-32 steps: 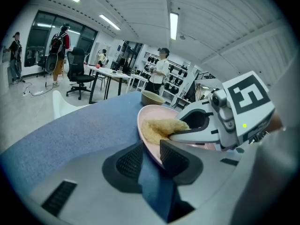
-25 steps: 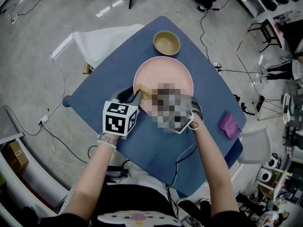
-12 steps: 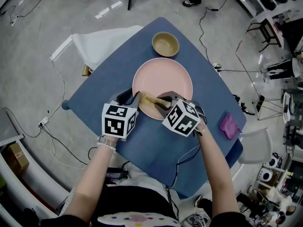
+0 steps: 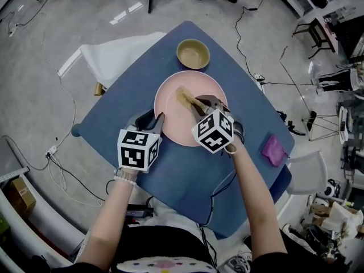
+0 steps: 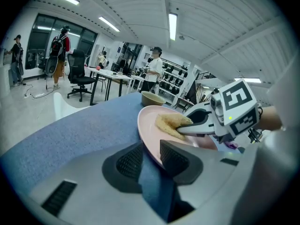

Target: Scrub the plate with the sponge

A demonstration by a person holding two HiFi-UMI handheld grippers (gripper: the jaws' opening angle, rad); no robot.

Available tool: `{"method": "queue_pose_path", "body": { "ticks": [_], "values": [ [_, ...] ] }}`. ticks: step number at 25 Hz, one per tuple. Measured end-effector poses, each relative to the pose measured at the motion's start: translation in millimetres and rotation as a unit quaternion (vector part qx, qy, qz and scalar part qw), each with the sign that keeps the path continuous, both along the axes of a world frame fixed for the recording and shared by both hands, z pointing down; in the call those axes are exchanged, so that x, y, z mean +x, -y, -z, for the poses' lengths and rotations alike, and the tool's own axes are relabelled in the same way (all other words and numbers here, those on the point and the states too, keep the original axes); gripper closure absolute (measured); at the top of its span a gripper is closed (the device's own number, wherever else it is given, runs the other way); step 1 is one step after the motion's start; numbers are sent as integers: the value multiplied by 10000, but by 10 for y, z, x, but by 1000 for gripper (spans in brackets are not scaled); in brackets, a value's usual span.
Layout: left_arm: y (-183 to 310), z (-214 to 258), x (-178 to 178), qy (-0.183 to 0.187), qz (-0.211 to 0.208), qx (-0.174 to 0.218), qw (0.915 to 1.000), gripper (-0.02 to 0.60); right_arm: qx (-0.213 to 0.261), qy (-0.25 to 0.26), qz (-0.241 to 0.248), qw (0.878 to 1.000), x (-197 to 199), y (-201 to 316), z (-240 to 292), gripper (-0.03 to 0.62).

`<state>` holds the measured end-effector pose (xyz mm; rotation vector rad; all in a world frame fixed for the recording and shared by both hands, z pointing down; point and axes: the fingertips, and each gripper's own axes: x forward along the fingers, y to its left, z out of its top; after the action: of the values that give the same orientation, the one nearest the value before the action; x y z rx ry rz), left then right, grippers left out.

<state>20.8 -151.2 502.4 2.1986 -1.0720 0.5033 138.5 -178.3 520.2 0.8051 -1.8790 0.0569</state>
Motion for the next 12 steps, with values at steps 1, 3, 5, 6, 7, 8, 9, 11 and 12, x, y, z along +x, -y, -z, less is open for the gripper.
{"method": "queue_pose_path", "body": {
  "ticks": [1, 3, 5, 6, 7, 8, 9, 11, 12],
  "values": [
    [5, -1, 1, -1, -1, 3, 10000, 459, 106, -140, -58, 9998, 47, 56, -3, 536],
    [11, -4, 11, -4, -8, 5, 10000, 459, 264, -414, -151, 9987, 146, 144, -7, 536],
    [9, -6, 17, -2, -13, 6, 10000, 459, 357, -621, -258, 9971, 237, 209, -13, 536],
    [7, -5, 15, -3, -12, 4, 10000, 459, 395, -703, -325, 9962, 280, 238, -14, 537],
    [7, -2, 12, -5, -11, 1, 10000, 459, 433, -786, -396, 9952, 324, 264, -11, 537],
    [7, 2, 8, -6, -11, -2, 10000, 459, 469, -877, -463, 9940, 370, 286, -7, 537],
    [9, 5, 5, -6, -12, -5, 10000, 459, 499, -979, -520, 9926, 419, 302, -5, 537],
    [12, 4, -1, -5, -13, -5, 10000, 459, 525, -1199, -600, 9896, 514, 311, -10, 537],
    [14, 1, -4, -5, -11, -2, 10000, 459, 520, -1307, -629, 9881, 559, 306, -17, 537]
  ]
}}
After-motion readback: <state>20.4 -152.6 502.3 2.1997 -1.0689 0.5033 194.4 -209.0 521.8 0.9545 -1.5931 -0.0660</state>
